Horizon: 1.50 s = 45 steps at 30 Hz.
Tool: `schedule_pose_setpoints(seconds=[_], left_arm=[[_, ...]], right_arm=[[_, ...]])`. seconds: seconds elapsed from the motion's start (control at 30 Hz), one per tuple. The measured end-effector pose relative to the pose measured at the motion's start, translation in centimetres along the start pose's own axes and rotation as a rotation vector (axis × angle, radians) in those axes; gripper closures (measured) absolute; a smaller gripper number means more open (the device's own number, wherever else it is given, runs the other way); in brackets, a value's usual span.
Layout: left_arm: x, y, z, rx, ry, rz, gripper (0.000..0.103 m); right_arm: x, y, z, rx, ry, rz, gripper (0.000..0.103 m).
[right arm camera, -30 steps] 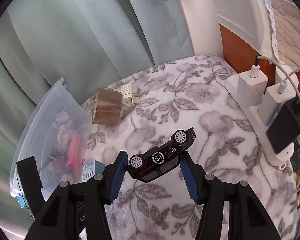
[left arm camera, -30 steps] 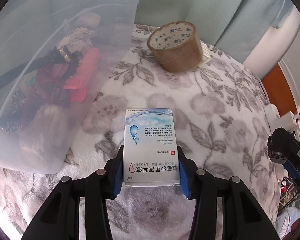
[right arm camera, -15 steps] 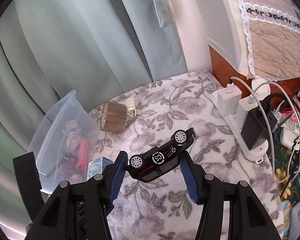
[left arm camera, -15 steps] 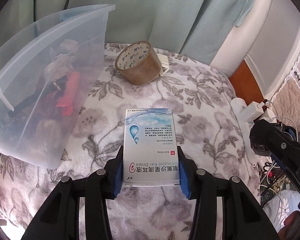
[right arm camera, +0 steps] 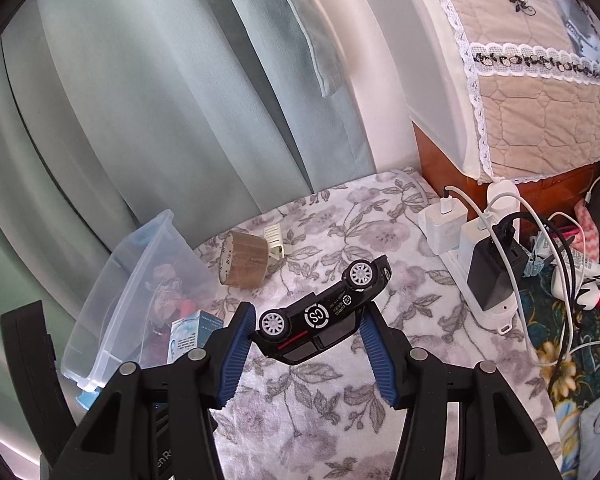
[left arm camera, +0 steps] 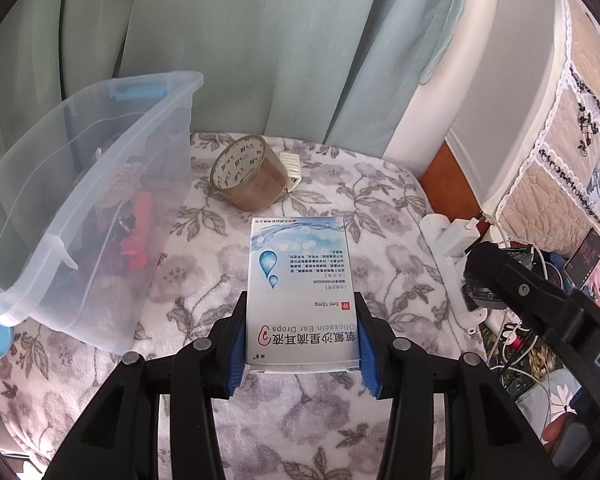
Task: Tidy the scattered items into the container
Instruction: 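Lift and carry the ear-drops box and toy car over the clear box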
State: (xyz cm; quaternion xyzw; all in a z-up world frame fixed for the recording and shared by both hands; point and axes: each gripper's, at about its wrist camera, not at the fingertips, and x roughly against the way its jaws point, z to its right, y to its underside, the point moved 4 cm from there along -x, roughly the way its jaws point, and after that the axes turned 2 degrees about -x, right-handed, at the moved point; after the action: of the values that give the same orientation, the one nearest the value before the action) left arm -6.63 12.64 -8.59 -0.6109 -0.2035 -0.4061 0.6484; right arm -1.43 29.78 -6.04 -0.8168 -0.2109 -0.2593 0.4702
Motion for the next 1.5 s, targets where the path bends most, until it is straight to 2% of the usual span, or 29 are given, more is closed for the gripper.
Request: schedule_pose_setpoints(seconds=[0.4,0.7,1.0,1.23,1.5], left_arm=[[5.3,-2.6,-1.6,0.04,0.053,0.128,0.055],[9.3,-4.6,-5.4,0.114,0.076,0.232,0.055],[12.4,-6.2,-10.2,0.179,0.031,0.315,0.055],[13.3,-6.7,-13.7,0.222,-0.006,0.344,0.055],[12.4,-6.8,-17.4,0.282,-0.014,0.329,0.055]], right_arm=[[3.2,-1.3,-2.8,0.048,-0.015,0.08,0.046],[5.7,-2.4,-7.1,0.106,-0.086,0.138,0.046],[6.3,-3.1,-12.3,0.177,-0.15,0.169,0.046],[5.4,-3.1,-16.4,0.246,-0.192,0.157,0.046],[3.2,-2.2,-19.9,0.311,-0.203,0.115,0.046]])
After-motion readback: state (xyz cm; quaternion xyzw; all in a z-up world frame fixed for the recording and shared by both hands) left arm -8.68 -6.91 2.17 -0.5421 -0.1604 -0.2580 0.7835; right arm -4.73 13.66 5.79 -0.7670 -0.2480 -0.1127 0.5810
